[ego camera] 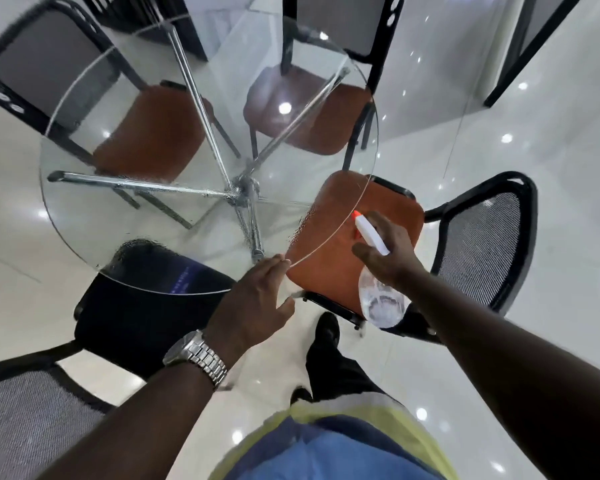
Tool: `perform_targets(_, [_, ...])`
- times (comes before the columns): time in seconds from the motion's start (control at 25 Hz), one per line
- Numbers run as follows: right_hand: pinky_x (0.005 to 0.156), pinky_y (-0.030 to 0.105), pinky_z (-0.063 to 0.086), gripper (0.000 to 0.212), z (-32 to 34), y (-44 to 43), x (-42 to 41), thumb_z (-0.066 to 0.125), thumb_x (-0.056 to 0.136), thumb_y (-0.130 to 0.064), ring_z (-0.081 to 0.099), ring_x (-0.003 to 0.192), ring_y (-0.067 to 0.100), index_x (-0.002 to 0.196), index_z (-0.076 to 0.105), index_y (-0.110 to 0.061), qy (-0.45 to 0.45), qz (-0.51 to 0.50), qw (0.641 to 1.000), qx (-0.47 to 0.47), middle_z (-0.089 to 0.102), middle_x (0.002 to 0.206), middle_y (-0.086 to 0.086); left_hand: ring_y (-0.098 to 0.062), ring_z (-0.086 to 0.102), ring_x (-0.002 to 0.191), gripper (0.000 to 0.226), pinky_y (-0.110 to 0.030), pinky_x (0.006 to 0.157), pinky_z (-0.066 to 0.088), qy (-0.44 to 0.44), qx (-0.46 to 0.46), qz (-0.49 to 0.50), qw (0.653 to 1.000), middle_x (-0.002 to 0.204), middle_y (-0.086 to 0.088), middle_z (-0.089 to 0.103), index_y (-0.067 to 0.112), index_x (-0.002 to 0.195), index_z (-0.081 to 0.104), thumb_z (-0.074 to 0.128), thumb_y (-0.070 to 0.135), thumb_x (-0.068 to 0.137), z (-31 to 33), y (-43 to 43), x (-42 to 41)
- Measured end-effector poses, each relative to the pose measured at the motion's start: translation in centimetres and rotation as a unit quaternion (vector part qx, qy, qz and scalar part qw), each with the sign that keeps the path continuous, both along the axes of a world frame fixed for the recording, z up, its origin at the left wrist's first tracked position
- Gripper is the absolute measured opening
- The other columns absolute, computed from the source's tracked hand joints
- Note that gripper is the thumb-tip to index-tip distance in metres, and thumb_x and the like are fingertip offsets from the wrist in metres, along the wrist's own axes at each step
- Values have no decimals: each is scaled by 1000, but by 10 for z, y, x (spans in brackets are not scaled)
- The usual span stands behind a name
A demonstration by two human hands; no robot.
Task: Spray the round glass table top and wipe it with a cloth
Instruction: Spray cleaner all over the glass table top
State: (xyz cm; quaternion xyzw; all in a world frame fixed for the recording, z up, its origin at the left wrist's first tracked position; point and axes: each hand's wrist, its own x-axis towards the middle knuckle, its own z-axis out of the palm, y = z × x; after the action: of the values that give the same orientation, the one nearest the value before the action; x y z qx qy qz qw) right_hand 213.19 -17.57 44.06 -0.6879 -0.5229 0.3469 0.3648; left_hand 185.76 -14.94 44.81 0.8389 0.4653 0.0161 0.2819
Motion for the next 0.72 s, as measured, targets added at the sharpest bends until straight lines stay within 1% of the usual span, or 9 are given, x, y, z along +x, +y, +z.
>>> perform_targets(0.08, [68,33,51,23,28,-26,-17,69,76,-20,64,72,8,98,63,-16,5,-33,999,30,68,83,-15,-15,30,153,70,-17,123,13,-24,19,0,1000,164,-4,38,12,155,43,69,33,94,9,-15,-9])
perform_targets(0.12, [71,35,51,24,38,-40,-24,72,78,-18,63,71,9,100,64,-13,6,-56,998,38,68,86,-12,-14,31,153,70,-15,122,12,-33,28,-5,999,163,-4,39,12,155,43,69,34,94,14,-24,-13])
perform_targets(0.24, [84,50,54,37,61,-83,-39,76,88,-5,60,86,21,122,62,3,34,-113,993,21,64,103,15,-11,38,148,66,-5,116,11,-66,49,-16,996,159,-3,46,13,152,48,69,35,94,38,-55,-16])
perform_targets(0.32, [96,46,56,52,78,-109,-41,79,88,-19,65,103,16,135,61,-8,51,-137,989,15,66,111,3,-13,45,143,62,-8,115,20,-80,67,-33,994,153,-3,52,13,149,51,69,37,94,53,-69,-9])
perform_targets(0.36, [101,52,57,59,90,-123,-38,80,85,-31,67,113,22,139,61,-16,45,-139,989,18,69,121,3,-14,49,140,60,-13,115,28,-85,86,-48,991,151,-3,55,14,148,53,68,37,94,61,-73,-3])
perform_targets(0.4, [97,55,59,57,96,-135,-29,78,82,-36,69,113,27,135,64,-20,32,-133,990,30,71,124,5,-15,51,137,59,-17,114,33,-91,106,-62,988,149,-2,56,15,147,54,68,38,94,70,-77,5])
perform_targets(0.48, [87,53,62,40,115,-163,-9,73,83,-26,73,100,25,122,70,-18,22,-124,990,71,74,111,3,-15,54,134,58,-19,111,37,-103,132,-88,982,147,-1,58,16,146,55,68,38,94,90,-82,26])
perform_targets(0.56, [83,47,61,28,134,-186,13,73,86,-14,73,92,21,113,71,-18,24,-140,986,89,75,101,0,-14,53,135,58,-17,109,34,-109,149,-112,976,147,1,57,17,146,55,68,38,93,105,-85,54])
perform_targets(0.72, [72,44,58,18,161,-228,83,74,84,-15,71,83,21,99,69,-24,15,-199,973,118,72,89,-3,-10,50,137,59,-16,113,32,-117,173,-182,961,148,2,57,18,146,55,69,40,93,134,-96,140])
